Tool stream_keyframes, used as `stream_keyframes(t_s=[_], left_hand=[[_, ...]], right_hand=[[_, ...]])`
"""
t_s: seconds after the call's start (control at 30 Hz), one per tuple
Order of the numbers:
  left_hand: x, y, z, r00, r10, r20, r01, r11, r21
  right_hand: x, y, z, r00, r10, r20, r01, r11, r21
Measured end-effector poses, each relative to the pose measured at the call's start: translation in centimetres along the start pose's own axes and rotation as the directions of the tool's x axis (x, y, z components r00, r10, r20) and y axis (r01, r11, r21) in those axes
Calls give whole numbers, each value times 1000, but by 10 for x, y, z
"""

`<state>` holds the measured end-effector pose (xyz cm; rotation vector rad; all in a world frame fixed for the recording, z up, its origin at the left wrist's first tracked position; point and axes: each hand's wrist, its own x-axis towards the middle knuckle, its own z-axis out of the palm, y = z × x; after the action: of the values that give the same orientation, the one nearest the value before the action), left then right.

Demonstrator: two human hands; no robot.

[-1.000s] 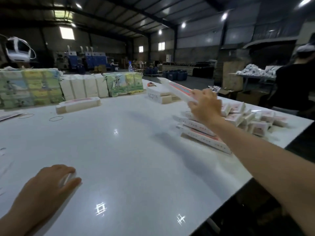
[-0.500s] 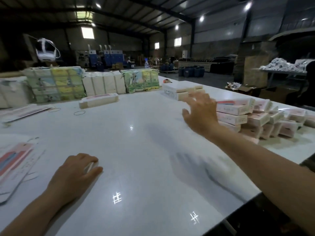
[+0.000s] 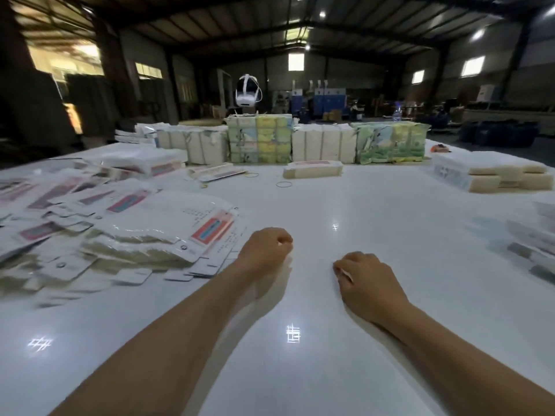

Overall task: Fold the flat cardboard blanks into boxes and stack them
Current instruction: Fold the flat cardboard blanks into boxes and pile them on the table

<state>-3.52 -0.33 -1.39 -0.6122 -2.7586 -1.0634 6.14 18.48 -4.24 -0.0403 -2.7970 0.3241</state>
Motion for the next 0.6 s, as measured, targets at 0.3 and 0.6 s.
stream_keyframes(t_s=[0.3,0.6], left_hand=[[38,-81,-100,810,-529,-253,563,581,588],[63,-76,-93,746,-621,-240,636,559,532]], right_hand=[[5,0,6,997,-11,-77,11,1000,-1],[2,-3,2,999,-1,-44,2,1000,28]])
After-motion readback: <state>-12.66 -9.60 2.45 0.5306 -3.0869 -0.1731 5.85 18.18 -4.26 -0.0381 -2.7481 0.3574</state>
